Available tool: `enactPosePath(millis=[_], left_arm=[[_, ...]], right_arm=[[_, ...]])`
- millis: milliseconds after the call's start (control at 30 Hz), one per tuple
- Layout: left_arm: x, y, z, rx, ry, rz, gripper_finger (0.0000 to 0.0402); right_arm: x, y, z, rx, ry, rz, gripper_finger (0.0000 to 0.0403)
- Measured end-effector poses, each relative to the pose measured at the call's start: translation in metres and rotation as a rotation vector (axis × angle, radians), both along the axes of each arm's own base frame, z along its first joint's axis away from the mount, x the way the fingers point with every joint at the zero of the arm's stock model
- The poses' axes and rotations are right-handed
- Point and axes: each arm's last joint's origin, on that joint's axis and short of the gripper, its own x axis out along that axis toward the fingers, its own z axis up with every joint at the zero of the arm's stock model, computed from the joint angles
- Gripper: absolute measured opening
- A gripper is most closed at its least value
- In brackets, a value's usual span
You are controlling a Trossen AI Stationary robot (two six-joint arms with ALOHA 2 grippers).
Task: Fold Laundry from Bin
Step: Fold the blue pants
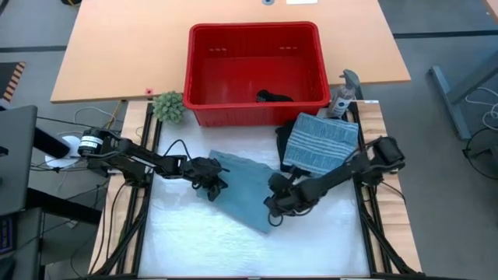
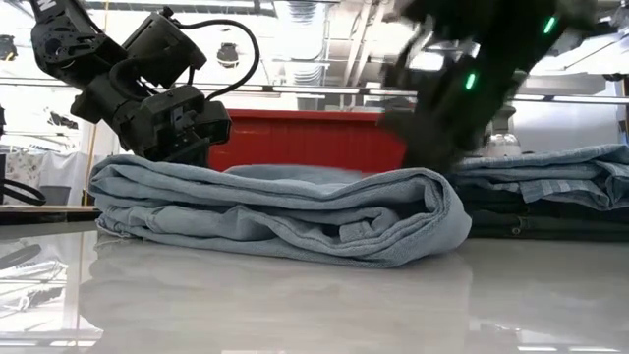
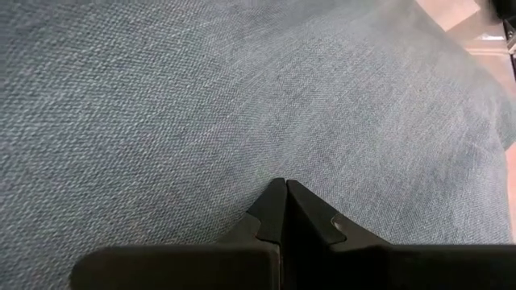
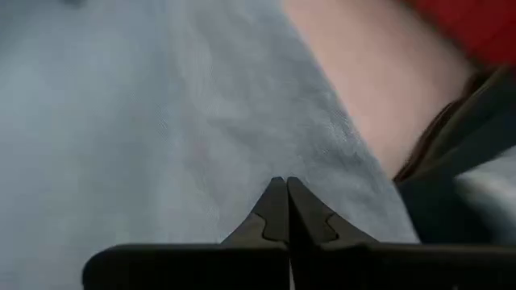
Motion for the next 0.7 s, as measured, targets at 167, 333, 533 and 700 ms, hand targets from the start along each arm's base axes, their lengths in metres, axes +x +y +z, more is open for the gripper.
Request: enactPosePath(millis=[167, 333, 533, 700], left_arm=[[0.0, 0.0, 0.0, -0.009, 0.001, -0.004, 0.0], [0.0, -0.002, 0.003, -0.059, -0.019, -0.066, 0.0], [0.007, -0.009, 0.045, -0.23, -0.186, -0.223, 0.0], [0.0, -0.003, 0.082, -0.037, -0.349, -0.08, 0.0]], right_arm=[[0.012, -0.005, -0.029, 0.109, 0.036, -0.021, 0.0016], [0.013, -0.004, -0.028, 0.135, 0.033, -0.007, 0.0016], [0.013, -0.013, -0.023, 0.159, 0.048, -0.012, 0.0016], [0.013, -0.014, -0.023, 0.158, 0.048, -0.011, 0.0016]])
